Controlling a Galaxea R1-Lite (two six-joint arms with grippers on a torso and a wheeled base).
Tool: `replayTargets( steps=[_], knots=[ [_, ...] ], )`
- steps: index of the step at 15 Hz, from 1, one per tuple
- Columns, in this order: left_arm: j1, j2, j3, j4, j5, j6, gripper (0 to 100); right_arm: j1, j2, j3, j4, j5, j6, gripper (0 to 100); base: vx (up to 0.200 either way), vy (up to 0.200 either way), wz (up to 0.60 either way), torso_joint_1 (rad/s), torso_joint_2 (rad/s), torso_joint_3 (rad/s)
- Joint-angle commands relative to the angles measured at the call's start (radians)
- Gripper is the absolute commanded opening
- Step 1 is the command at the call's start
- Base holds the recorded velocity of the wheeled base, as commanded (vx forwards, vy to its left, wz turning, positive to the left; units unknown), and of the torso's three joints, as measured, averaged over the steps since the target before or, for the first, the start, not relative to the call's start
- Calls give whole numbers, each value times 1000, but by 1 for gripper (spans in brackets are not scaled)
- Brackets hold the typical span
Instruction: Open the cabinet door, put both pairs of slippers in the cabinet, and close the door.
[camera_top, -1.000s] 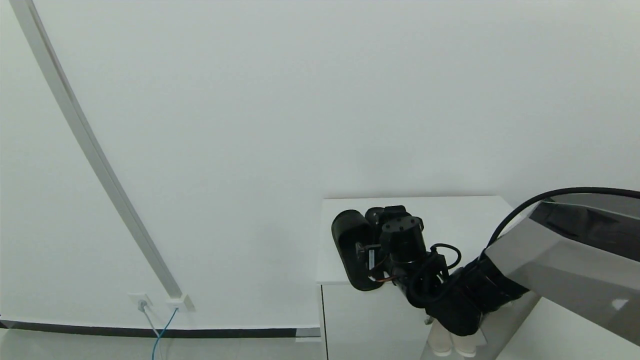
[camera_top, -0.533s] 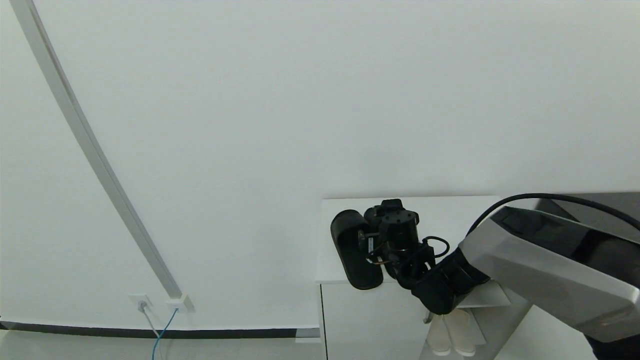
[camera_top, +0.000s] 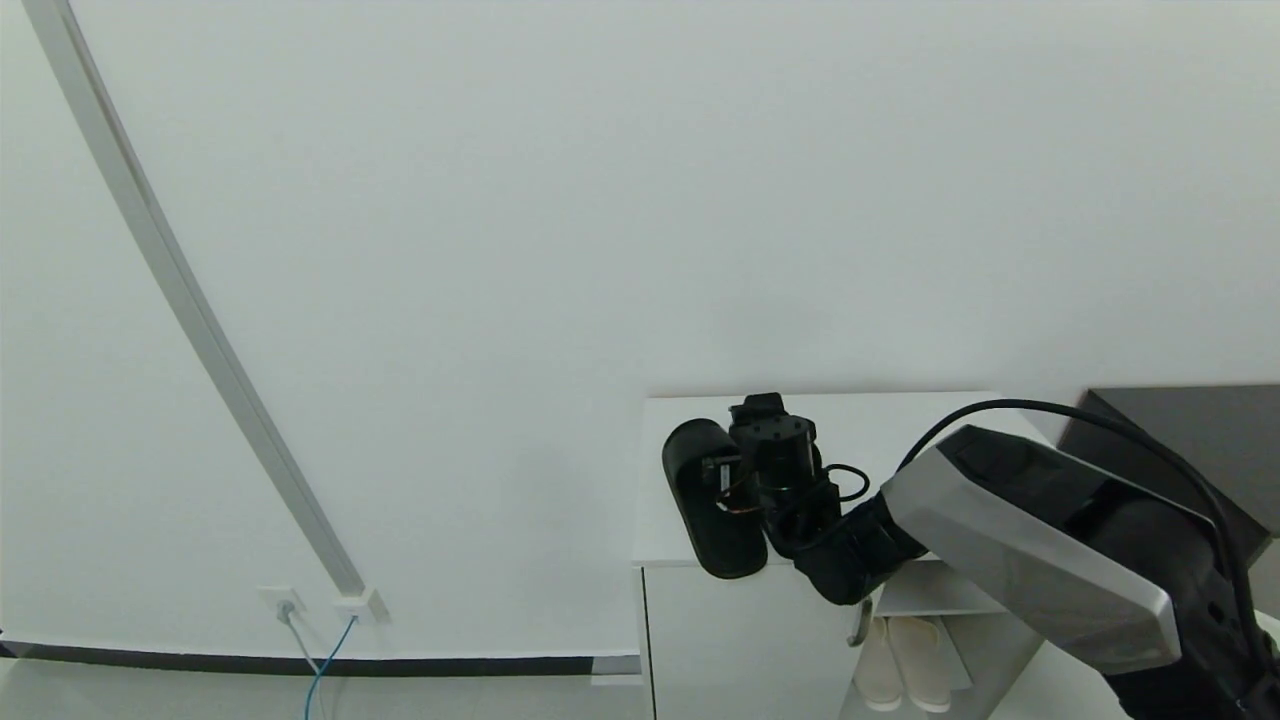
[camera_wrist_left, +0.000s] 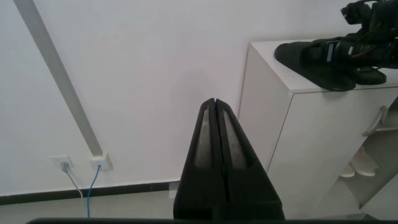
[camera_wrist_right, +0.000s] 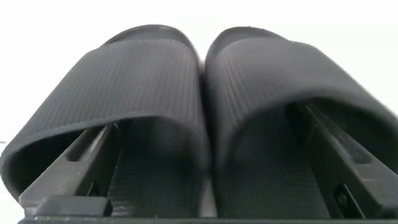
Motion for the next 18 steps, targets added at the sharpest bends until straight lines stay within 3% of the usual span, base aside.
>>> replayTargets(
  steps=[1,3,4,11,17,18],
  knots=[
    [0,1,0,0,0,0,0,-7,22,-23,1,2,0,100,0,0,0,0,0,0],
    [0,1,0,0,0,0,0,-7,24,-25,7,9,0,100,0,0,0,0,0,0],
    [0,1,0,0,-1,0,0,-7,24,-25,7,13,0,0,0,0,0,0,0,0],
    [0,1,0,0,-1,0,0,-3,18,-13,-2,14,1,0,0,0,0,0,0,0],
    [0,1,0,0,0,0,0,24,-351,293,-22,132,-8,0,0,0,0,0,0,0],
    [0,1,0,0,-1,0,0,36,-466,397,-22,163,-22,0,0,0,0,0,0,0]
  ],
)
